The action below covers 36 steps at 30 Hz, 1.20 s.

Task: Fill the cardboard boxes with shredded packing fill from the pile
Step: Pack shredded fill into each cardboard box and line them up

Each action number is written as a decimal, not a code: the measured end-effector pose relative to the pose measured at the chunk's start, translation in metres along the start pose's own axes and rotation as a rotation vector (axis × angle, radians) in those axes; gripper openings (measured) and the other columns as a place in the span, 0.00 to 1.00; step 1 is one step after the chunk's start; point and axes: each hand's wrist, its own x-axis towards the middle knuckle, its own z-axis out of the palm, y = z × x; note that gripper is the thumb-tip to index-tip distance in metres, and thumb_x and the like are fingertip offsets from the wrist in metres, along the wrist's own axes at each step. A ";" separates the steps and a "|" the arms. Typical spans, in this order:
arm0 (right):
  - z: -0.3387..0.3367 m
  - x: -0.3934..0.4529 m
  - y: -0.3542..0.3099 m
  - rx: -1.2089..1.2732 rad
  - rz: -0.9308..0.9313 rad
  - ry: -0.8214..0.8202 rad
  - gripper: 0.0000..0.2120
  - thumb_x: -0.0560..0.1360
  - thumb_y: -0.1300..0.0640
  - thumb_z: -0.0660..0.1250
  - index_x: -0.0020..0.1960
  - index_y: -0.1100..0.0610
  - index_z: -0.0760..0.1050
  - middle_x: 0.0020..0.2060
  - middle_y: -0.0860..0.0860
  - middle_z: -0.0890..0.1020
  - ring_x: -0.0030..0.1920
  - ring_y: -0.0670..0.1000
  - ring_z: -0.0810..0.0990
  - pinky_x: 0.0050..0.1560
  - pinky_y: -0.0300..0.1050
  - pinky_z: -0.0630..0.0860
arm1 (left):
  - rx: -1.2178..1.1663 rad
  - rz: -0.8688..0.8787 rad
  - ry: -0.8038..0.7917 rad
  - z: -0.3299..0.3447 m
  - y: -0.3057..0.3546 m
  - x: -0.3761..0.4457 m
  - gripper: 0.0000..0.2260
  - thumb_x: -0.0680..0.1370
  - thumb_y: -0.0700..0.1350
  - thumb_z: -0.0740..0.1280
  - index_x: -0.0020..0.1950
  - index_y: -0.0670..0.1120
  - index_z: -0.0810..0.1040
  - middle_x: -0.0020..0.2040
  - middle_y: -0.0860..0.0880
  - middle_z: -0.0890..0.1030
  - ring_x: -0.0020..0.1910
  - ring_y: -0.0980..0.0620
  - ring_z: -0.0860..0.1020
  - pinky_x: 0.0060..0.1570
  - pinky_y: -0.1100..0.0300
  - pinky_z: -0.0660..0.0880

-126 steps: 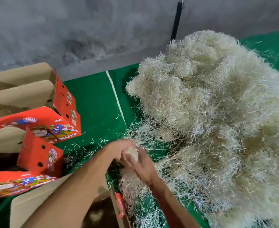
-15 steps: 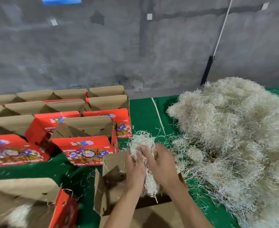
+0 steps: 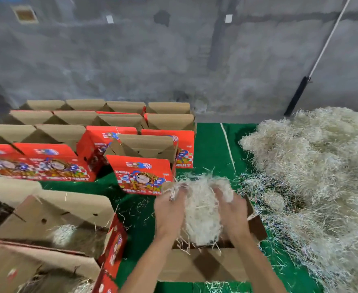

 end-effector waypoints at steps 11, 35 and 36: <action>0.013 -0.028 0.001 0.025 -0.103 0.073 0.32 0.78 0.30 0.52 0.28 0.53 0.70 0.20 0.47 0.71 0.20 0.46 0.67 0.23 0.40 0.64 | 0.052 0.169 -0.088 0.013 -0.006 -0.023 0.15 0.74 0.59 0.73 0.47 0.48 0.81 0.36 0.56 0.80 0.39 0.54 0.78 0.44 0.63 0.77; 0.021 0.000 -0.017 -0.021 0.111 0.062 0.19 0.85 0.57 0.51 0.36 0.53 0.68 0.27 0.44 0.72 0.23 0.41 0.69 0.24 0.34 0.67 | 0.118 0.183 -0.190 0.048 0.001 -0.028 0.18 0.78 0.65 0.62 0.46 0.51 0.79 0.40 0.56 0.83 0.42 0.52 0.80 0.43 0.58 0.75; 0.011 0.004 -0.017 -0.018 0.076 0.127 0.21 0.86 0.57 0.50 0.35 0.56 0.66 0.24 0.44 0.69 0.22 0.43 0.65 0.23 0.37 0.64 | 0.135 0.237 -0.221 0.036 0.008 -0.028 0.25 0.76 0.70 0.61 0.33 0.50 0.71 0.26 0.55 0.74 0.28 0.52 0.73 0.30 0.61 0.69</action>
